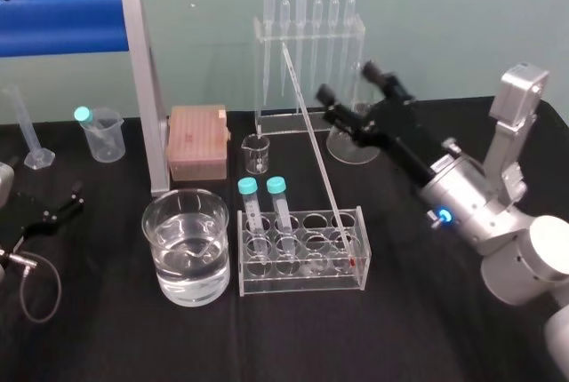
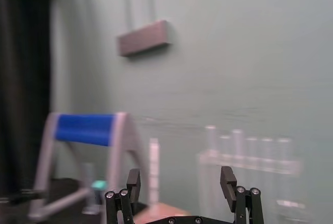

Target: Hold the thermometer with one hand and immerse one end into the beaker, then reinsert it into the test tube rack.

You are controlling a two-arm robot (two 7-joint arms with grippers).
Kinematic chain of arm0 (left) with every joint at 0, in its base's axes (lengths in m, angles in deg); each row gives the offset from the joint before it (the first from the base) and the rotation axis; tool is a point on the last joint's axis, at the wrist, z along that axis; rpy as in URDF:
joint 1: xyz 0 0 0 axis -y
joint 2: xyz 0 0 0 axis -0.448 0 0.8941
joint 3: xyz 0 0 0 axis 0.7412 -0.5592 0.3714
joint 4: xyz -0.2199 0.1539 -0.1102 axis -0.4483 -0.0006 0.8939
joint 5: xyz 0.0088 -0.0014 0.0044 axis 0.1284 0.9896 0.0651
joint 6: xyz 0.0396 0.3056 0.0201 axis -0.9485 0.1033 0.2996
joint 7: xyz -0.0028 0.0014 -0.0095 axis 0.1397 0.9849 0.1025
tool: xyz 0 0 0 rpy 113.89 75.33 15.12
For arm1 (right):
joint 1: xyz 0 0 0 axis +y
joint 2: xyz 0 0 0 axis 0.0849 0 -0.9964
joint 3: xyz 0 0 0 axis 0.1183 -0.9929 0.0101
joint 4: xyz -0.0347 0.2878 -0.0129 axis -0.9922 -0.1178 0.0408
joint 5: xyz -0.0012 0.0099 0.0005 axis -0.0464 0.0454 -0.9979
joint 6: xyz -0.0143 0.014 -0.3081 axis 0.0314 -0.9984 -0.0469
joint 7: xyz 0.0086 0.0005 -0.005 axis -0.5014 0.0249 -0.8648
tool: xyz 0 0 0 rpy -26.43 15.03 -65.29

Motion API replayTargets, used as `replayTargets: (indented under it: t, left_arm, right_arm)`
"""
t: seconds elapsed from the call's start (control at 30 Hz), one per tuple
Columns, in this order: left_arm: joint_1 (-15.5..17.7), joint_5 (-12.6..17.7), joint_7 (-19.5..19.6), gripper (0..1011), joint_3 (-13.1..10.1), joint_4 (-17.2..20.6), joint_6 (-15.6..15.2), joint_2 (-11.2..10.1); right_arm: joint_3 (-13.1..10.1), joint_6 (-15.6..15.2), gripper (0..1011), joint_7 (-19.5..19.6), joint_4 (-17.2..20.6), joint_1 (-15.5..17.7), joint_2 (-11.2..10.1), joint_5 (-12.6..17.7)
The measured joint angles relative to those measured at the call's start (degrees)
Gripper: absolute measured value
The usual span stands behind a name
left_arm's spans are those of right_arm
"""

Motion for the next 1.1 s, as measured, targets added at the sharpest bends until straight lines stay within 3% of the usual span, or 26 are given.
replayTargets:
  t: [0.17, 0.4, 0.63, 1.1]
  left_arm:
    - [0.00, 0.00, 0.00, 1008, 0.00, 0.00, 0.00, 0.00]
    - [0.00, 0.00, 0.00, 1008, 0.00, 0.00, 0.00, 0.00]
    - [0.00, 0.00, 0.00, 1008, 0.00, 0.00, 0.00, 0.00]
    - [0.00, 0.00, 0.00, 1008, 0.00, 0.00, 0.00, 0.00]
  right_arm:
    - [-2.44, -4.57, 1003, 11.89, 5.45, 3.27, -0.88, -8.20]
    - [-4.93, -9.09, 1003, 18.63, 7.44, 5.98, -0.56, -12.12]
    - [-6.07, -11.19, 1003, 19.65, 5.54, 6.89, 0.63, -12.72]
    - [-6.72, -12.12, 1003, 17.08, 1.66, 6.43, 2.79, -12.07]
